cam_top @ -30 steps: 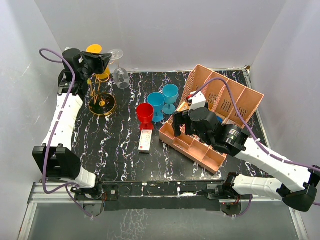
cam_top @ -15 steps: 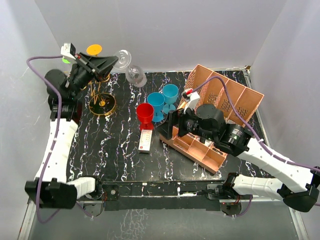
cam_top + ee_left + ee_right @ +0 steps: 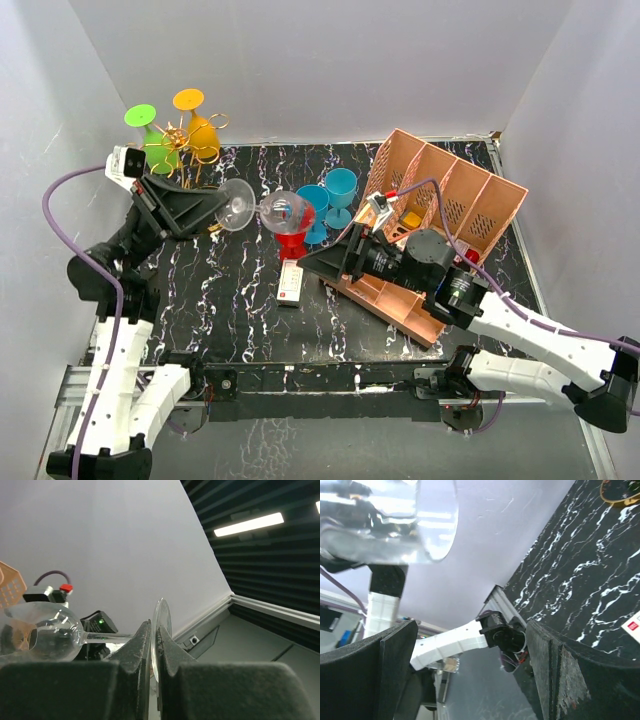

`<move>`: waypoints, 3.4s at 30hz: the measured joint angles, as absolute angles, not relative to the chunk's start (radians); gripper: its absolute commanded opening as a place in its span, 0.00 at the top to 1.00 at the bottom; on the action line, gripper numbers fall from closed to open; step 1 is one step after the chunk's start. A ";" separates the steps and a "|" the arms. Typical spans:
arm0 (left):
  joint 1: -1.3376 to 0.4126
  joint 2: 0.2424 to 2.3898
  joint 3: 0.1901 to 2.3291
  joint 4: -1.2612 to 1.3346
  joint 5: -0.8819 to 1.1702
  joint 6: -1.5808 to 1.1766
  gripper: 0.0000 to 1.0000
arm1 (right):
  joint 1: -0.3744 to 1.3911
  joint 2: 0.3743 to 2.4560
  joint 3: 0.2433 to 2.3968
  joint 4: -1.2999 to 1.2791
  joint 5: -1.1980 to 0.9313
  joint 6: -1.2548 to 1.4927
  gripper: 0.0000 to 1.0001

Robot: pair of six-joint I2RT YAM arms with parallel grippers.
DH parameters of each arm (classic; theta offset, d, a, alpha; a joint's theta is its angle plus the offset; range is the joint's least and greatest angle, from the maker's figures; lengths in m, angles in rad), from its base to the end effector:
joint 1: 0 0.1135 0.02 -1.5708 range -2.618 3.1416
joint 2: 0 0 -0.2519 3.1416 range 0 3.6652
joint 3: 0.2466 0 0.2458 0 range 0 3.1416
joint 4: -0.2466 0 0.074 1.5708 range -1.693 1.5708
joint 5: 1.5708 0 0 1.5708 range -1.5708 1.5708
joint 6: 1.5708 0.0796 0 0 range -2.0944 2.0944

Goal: Take the wine glass off the wine glass rack

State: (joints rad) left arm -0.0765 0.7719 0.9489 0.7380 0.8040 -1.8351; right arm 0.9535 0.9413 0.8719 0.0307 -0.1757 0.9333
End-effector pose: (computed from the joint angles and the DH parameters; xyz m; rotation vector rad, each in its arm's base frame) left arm 0.1376 -0.0680 0.4927 0.0200 1.2001 -1.9844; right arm 0.1426 0.2249 0.3545 -0.1760 1.8540 1.5412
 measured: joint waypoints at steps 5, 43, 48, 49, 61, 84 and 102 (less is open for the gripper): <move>-0.082 0.716 0.862 0.877 0.797 -1.960 1.00 | 0.953 0.906 0.804 0.162 -0.160 1.026 0.01; -0.117 0.705 0.654 1.110 0.574 -2.083 1.00 | 0.932 0.958 0.828 0.753 -0.401 0.943 0.92; -0.118 0.675 0.655 1.022 0.573 -2.080 0.85 | 0.932 0.957 0.829 0.749 -0.401 0.940 0.92; -0.118 0.667 0.658 0.994 0.574 -2.079 0.79 | 0.933 0.954 0.829 0.741 -0.399 0.939 0.92; -0.116 0.628 0.743 0.513 0.589 -1.796 0.03 | 0.947 0.834 0.882 0.521 -0.308 0.802 0.92; -0.115 0.531 1.142 -0.517 0.230 -1.147 0.03 | 0.947 0.830 0.978 -0.204 -0.025 0.523 0.92; -0.115 0.525 1.397 -0.807 -0.019 -0.885 0.03 | 0.963 1.361 1.357 -0.448 -0.349 0.352 0.92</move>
State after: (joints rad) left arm -0.1150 0.5255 1.3972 -0.8070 -0.0185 -0.8848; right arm 0.9630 1.3605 1.3571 -0.4484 -0.3492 0.3519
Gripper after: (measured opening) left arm 0.970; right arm 0.165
